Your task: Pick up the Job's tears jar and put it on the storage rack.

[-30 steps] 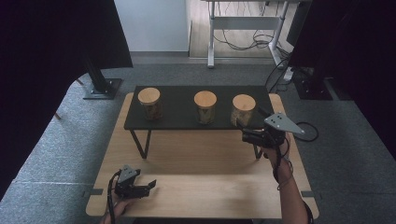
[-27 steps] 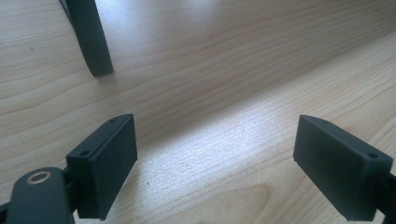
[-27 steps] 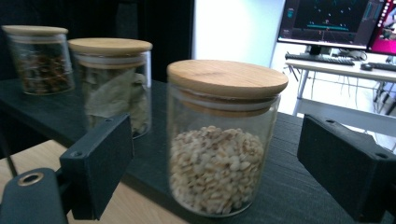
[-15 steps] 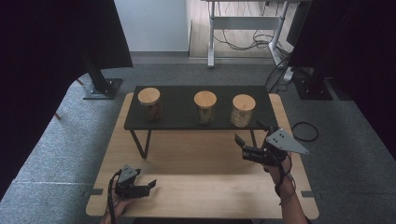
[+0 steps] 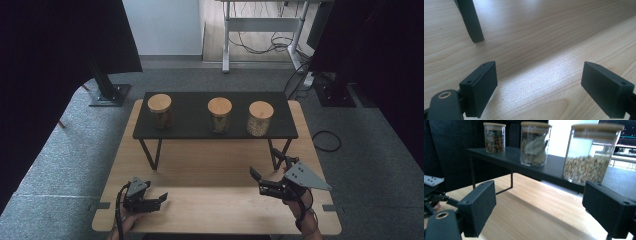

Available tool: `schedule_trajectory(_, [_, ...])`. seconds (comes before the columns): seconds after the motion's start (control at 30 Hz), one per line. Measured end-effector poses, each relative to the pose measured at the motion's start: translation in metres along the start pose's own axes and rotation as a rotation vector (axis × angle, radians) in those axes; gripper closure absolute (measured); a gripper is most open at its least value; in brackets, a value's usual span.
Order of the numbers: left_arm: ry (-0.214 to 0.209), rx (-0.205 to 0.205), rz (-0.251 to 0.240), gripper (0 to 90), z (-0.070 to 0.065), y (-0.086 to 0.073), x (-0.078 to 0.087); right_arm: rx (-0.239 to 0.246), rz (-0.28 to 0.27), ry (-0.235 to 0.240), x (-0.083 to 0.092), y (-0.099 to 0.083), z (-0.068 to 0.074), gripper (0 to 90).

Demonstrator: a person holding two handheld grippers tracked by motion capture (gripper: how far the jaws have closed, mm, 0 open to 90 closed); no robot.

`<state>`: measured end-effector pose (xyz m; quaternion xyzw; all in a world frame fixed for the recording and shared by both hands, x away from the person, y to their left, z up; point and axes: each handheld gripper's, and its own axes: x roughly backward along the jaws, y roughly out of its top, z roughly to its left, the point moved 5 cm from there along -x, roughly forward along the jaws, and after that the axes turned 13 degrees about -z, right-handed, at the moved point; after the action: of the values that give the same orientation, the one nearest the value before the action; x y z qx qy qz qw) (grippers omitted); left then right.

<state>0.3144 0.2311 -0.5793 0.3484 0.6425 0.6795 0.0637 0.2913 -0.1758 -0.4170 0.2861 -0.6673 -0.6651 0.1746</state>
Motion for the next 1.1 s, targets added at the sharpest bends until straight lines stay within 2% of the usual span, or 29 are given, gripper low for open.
schedule_trajectory(0.27, [0.003, -0.004, 0.003, 12.8, -0.001, 0.0, 0.0, -0.029, 0.03, 0.001, 0.015, -0.025, 0.007, 11.1])
schedule_trajectory(0.4, [0.005, -0.002, 0.002, 12.7, -0.001, 0.0, 0.0, -0.062, 0.056, -0.001, 0.022, -0.045, 0.008, 11.2])
schedule_trajectory(0.8, [0.008, -0.018, 0.002, 12.5, -0.002, 0.0, 0.0, -0.103, 0.184, 0.004, 0.019, -0.098, 0.017, 10.8])
schedule_trajectory(0.93, [0.011, -0.016, 0.004, 12.4, -0.002, 0.0, 0.0, -0.128, 0.18, -0.025, 0.018, -0.104, 0.016, 10.8])
schedule_trajectory(1.1, [0.023, -0.018, 0.009, 12.2, -0.002, -0.001, 0.0, -0.17, 0.137, -0.07, 0.021, -0.101, 0.009, 10.9])
